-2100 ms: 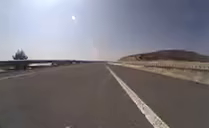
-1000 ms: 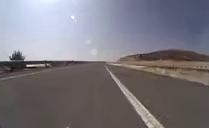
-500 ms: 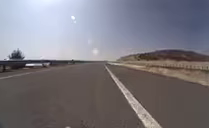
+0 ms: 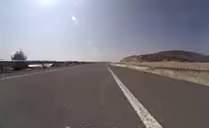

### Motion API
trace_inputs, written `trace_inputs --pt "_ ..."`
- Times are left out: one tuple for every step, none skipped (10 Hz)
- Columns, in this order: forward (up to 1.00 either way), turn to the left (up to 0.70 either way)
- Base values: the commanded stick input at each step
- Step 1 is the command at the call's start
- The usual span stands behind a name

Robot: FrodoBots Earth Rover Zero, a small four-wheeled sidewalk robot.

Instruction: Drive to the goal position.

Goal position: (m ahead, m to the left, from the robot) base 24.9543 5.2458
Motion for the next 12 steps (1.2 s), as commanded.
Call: trace_inputs --pt "1.00 0.00" --pt "1.00 0.00" --pt "1.00 0.00" --pt "1.00 0.00" --pt "1.00 0.00" --pt "1.00 0.00" --pt "1.00 0.00" --pt "1.00 0.27" --pt "1.00 0.27" --pt "1.00 0.27" --pt "1.00 0.27" --pt "1.00 0.25"
